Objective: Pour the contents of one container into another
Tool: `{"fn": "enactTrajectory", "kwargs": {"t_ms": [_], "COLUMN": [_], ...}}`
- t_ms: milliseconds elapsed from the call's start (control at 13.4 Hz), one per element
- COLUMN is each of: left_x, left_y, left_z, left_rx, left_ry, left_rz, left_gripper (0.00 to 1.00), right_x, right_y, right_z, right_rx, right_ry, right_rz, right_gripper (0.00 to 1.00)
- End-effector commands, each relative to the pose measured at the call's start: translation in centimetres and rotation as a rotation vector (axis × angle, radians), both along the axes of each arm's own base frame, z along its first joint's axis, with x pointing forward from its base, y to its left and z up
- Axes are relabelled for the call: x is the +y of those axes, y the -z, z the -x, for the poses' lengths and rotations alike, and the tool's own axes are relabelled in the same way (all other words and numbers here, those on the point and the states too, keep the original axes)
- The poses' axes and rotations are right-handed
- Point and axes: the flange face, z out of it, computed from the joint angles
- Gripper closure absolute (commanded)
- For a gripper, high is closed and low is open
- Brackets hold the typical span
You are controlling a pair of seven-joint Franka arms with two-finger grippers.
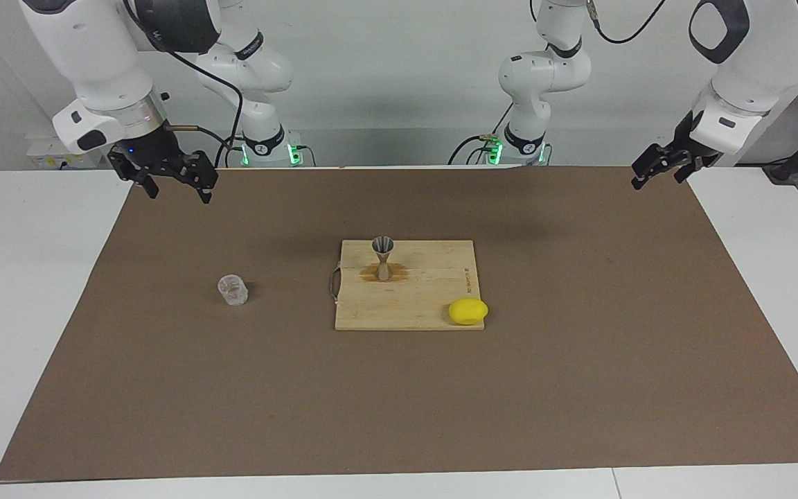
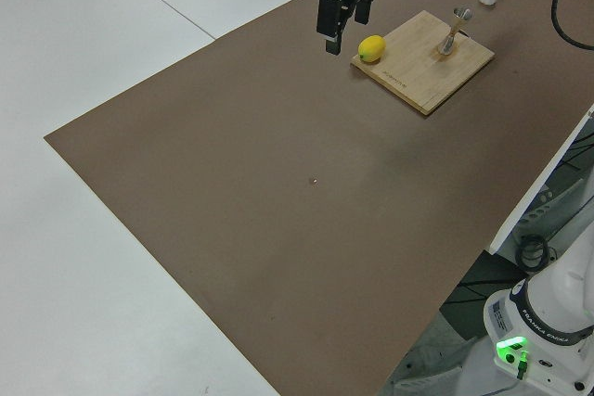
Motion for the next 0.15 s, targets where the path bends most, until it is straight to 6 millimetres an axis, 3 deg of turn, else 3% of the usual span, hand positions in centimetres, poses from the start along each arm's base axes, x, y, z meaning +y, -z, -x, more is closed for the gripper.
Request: {"fn": "enactTrajectory", "kwargs": {"t_ms": [0, 75], "left_x": [-0.4, -0.4], "left_y": [-0.14, -0.15], "left_z": [0.3, 0.28], "left_rx": [-0.014, -0.015], "left_ry": [-0.01, -0.009], "left_rz": [0.0, 0.0], "left_gripper": [0.0, 0.0], "right_x": [-0.17, -0.17], "right_y": [-0.14, -0.08], "right_z": [0.23, 0.28], "right_rx": [-0.014, -0.012], "right_ry": [-0.026, -0.026], "right_rz": [-0.022, -0.022], "right_gripper": [0.01, 0.01]}}
